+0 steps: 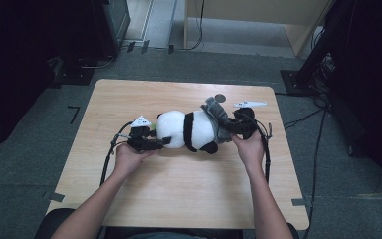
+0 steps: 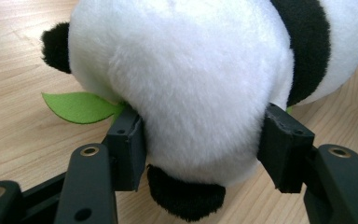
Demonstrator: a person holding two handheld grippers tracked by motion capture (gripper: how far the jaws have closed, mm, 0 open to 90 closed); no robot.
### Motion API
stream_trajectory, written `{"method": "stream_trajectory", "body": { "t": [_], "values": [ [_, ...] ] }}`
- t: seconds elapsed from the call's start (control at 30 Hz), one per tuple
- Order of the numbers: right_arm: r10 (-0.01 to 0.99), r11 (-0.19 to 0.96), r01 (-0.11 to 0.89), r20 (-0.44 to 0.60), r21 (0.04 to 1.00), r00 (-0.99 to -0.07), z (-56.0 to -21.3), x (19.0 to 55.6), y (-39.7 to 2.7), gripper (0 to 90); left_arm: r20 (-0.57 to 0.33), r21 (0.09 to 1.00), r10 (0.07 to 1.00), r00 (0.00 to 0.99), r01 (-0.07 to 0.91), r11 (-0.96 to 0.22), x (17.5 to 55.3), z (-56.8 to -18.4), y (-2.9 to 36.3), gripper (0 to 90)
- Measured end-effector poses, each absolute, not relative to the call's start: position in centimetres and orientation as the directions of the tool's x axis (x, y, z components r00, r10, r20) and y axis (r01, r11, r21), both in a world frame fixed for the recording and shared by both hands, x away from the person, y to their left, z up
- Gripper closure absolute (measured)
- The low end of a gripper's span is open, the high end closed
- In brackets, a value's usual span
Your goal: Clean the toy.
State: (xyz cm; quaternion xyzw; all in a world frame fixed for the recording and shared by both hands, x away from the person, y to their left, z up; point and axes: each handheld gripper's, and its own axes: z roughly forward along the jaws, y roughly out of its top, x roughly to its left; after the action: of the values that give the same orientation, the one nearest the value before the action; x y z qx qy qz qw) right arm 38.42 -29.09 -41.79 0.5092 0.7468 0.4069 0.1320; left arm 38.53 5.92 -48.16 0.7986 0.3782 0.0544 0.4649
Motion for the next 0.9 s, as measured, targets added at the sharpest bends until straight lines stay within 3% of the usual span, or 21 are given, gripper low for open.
{"method": "stream_trajectory", "body": {
  "t": [0.53, 0.9],
  "values": [
    [0.870, 0.115, 0.689, 0.262, 0.716, -0.417, -44.4, 38.8, -30.0, 74.3, -0.257, 0.786, 0.653, 0.713, 0.547, -0.288, 38.5, -48.3, 5.8, 35.7],
    [0.875, 0.124, 0.766, 0.295, 0.631, -0.385, -46.5, 39.4, -30.6, 74.4, -0.256, 0.786, 0.654, 0.712, 0.547, -0.287, 38.5, -48.3, 5.8, 33.6]
  ]
}}
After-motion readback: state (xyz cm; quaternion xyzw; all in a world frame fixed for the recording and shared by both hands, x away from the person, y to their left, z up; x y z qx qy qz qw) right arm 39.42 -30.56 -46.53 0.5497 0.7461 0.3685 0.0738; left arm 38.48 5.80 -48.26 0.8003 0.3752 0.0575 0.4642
